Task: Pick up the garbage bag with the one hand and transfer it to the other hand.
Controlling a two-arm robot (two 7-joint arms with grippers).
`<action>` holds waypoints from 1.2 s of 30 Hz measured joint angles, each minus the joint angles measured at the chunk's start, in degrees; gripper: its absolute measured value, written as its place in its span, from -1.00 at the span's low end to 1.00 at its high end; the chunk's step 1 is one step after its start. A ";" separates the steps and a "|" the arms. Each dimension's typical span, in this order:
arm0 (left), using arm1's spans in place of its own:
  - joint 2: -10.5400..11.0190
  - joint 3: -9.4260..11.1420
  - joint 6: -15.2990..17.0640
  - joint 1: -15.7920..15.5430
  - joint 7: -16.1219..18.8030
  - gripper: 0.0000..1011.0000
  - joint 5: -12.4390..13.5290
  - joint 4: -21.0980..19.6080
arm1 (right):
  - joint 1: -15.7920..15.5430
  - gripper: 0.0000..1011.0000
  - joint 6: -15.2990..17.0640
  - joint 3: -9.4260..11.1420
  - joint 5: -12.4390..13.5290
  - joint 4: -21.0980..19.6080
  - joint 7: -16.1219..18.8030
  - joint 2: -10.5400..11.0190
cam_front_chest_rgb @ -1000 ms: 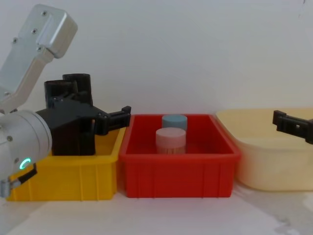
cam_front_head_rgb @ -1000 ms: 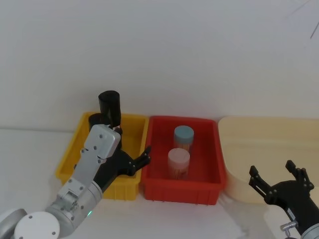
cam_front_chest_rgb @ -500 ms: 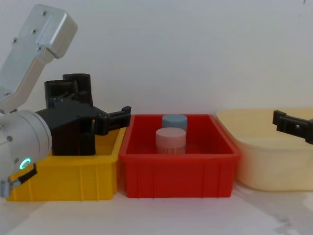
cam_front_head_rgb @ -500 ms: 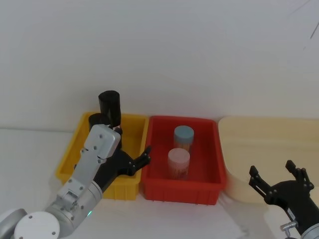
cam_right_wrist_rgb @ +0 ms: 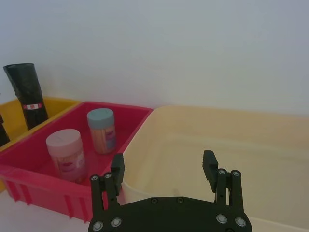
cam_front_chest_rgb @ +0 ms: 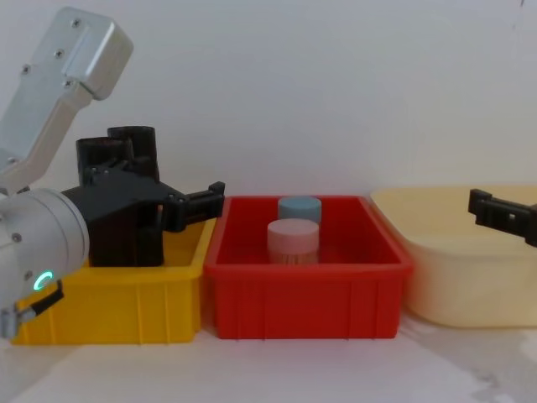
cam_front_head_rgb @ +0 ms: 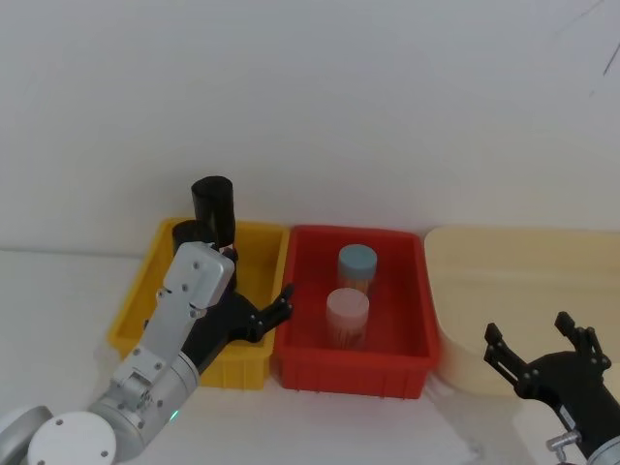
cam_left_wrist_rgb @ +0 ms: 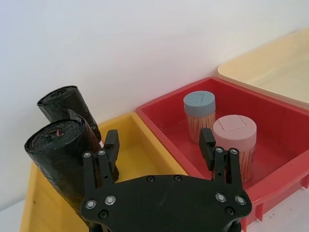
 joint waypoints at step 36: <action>0.00 0.00 0.00 0.00 0.00 0.98 0.00 0.00 | 6.91 0.98 5.76 -6.80 -0.21 -0.95 16.07 6.05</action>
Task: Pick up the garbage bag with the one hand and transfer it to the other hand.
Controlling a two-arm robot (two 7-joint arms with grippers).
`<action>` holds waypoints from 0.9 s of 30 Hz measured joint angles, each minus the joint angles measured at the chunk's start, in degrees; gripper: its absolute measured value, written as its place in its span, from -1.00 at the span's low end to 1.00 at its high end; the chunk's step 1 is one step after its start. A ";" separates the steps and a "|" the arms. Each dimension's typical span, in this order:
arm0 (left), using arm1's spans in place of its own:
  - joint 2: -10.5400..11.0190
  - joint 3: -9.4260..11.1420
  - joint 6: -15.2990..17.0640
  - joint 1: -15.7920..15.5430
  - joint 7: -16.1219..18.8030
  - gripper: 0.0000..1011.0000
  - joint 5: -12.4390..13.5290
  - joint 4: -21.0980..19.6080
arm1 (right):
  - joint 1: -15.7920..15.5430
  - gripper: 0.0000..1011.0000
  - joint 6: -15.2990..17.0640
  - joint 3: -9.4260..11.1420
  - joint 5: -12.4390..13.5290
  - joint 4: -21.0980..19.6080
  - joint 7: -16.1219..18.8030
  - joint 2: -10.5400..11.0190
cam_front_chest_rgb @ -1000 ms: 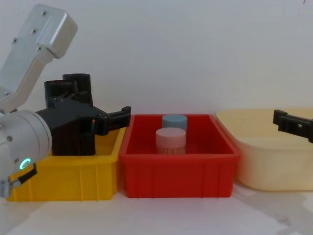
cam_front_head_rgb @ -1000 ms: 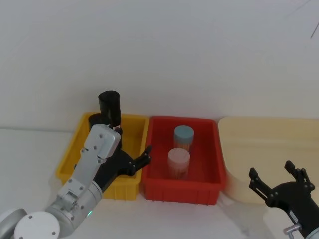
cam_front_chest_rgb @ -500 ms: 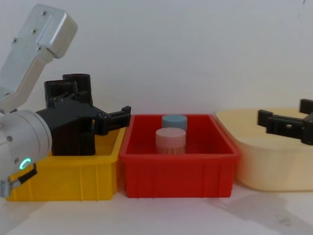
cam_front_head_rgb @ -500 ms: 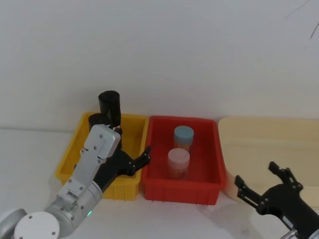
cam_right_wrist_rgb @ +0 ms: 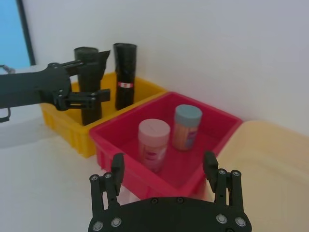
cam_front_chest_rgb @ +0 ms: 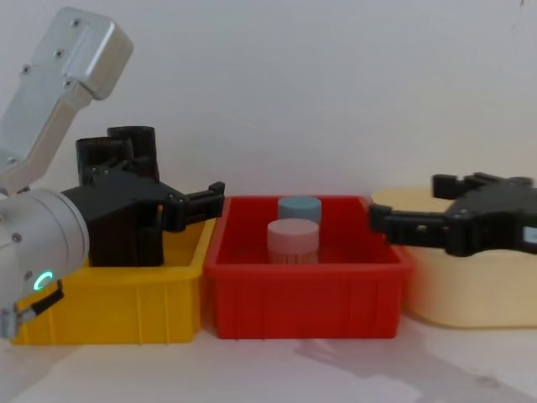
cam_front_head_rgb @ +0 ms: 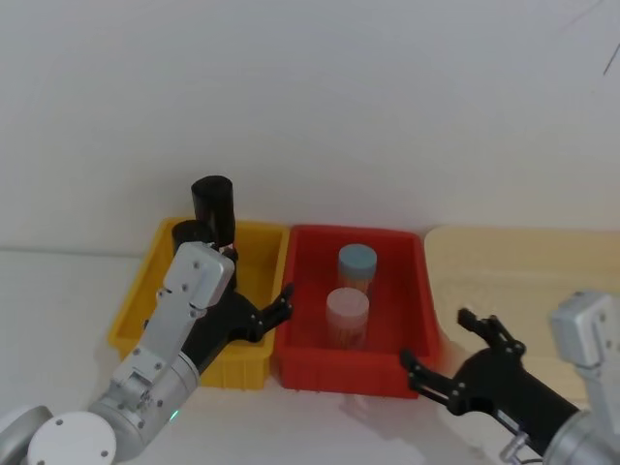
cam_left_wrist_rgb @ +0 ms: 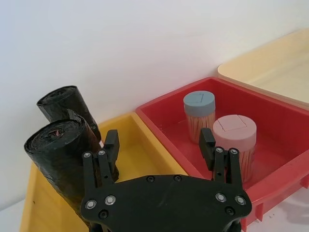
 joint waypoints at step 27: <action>0.00 0.00 0.00 0.00 0.00 0.98 0.00 0.00 | 14.05 0.98 6.24 -7.34 -4.45 11.66 3.25 -5.07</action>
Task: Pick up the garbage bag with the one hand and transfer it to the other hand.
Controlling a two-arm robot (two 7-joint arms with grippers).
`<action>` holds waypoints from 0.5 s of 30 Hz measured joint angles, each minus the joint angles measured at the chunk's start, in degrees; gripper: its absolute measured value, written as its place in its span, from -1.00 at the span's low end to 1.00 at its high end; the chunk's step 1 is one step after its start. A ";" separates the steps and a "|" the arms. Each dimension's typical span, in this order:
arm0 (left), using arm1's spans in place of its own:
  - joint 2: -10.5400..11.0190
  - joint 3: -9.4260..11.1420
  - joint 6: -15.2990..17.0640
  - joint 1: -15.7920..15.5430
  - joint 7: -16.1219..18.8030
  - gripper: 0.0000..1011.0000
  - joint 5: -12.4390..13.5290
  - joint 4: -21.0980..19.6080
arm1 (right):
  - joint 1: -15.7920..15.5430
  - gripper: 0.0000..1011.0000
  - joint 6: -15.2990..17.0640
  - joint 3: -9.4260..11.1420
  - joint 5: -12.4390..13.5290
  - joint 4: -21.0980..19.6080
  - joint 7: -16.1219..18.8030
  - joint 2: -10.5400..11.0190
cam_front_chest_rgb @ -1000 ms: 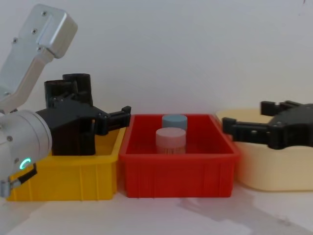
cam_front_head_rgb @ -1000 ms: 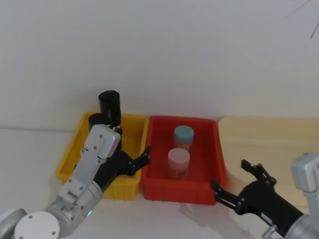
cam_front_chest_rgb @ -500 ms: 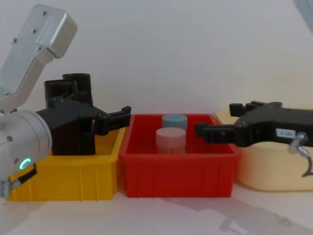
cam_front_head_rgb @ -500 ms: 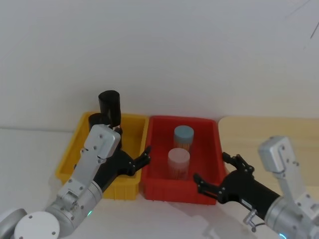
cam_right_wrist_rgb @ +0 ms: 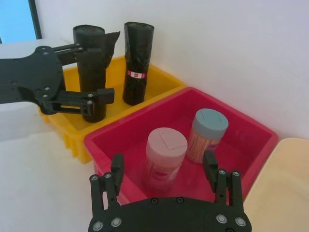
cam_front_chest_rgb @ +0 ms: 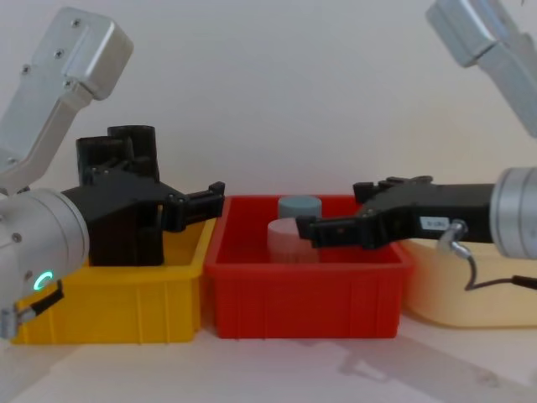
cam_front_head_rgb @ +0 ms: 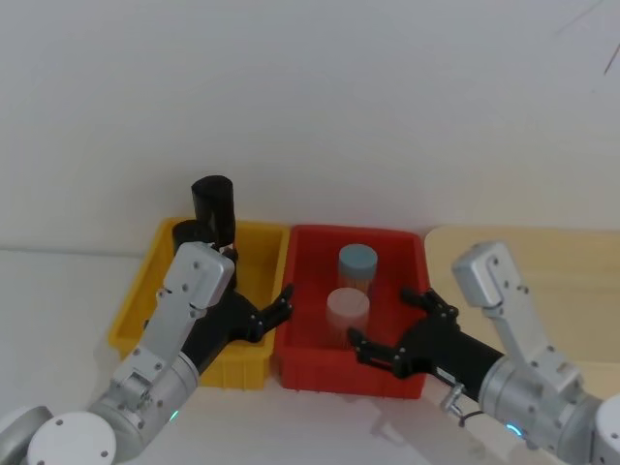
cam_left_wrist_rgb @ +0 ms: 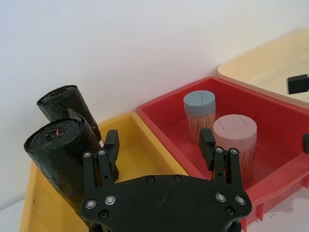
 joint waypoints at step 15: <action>0.00 0.00 0.00 0.00 0.00 0.98 0.00 0.00 | 4.93 0.98 1.03 -1.81 -1.51 6.76 0.31 -3.36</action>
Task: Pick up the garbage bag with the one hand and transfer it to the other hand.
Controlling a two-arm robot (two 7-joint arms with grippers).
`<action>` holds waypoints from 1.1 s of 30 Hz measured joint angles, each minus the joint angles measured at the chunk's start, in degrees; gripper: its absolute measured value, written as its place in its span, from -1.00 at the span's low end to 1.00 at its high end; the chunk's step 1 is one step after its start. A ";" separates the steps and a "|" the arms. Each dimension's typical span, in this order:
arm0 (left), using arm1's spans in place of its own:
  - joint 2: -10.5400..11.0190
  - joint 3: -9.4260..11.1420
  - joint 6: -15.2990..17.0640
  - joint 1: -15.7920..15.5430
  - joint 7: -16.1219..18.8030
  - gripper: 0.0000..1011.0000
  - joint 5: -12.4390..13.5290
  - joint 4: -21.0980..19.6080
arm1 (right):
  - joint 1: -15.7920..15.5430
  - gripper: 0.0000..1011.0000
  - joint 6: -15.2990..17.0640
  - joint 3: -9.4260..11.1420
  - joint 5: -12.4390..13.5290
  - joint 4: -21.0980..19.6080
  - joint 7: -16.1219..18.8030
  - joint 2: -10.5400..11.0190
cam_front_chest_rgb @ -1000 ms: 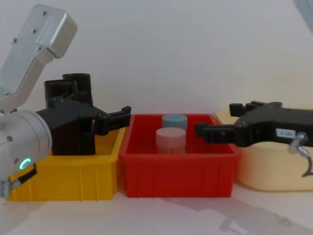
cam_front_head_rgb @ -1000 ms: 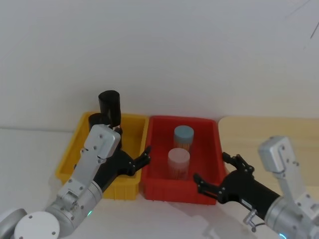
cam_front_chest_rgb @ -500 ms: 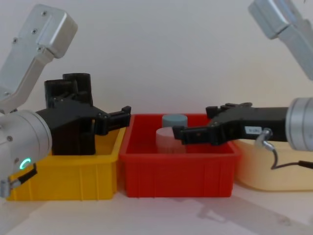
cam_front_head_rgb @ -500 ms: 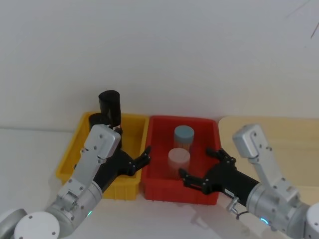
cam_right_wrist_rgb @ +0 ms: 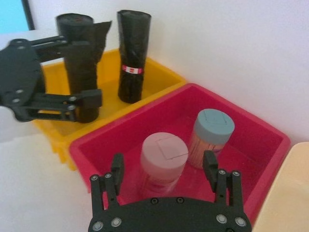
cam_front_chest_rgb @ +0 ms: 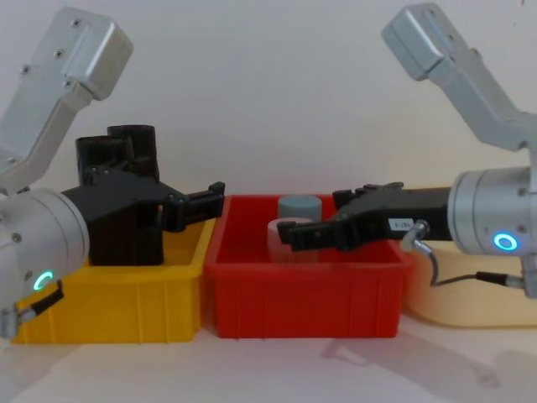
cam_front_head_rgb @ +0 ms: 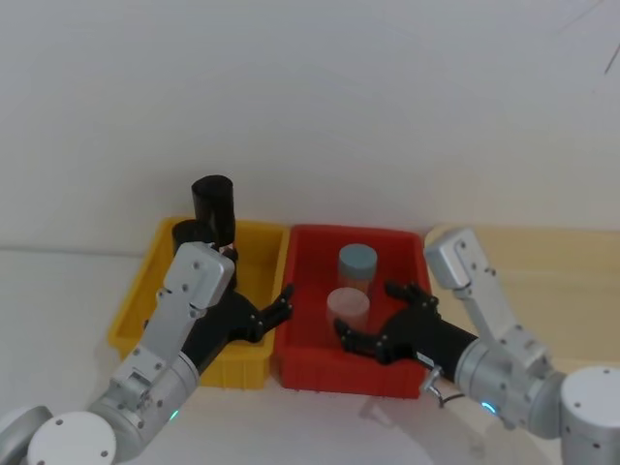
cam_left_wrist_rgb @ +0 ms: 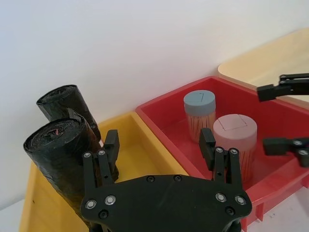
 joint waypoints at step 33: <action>0.00 0.00 0.00 0.00 0.00 0.98 0.00 0.00 | 6.74 0.98 -0.69 -0.76 -1.99 12.84 0.44 -5.34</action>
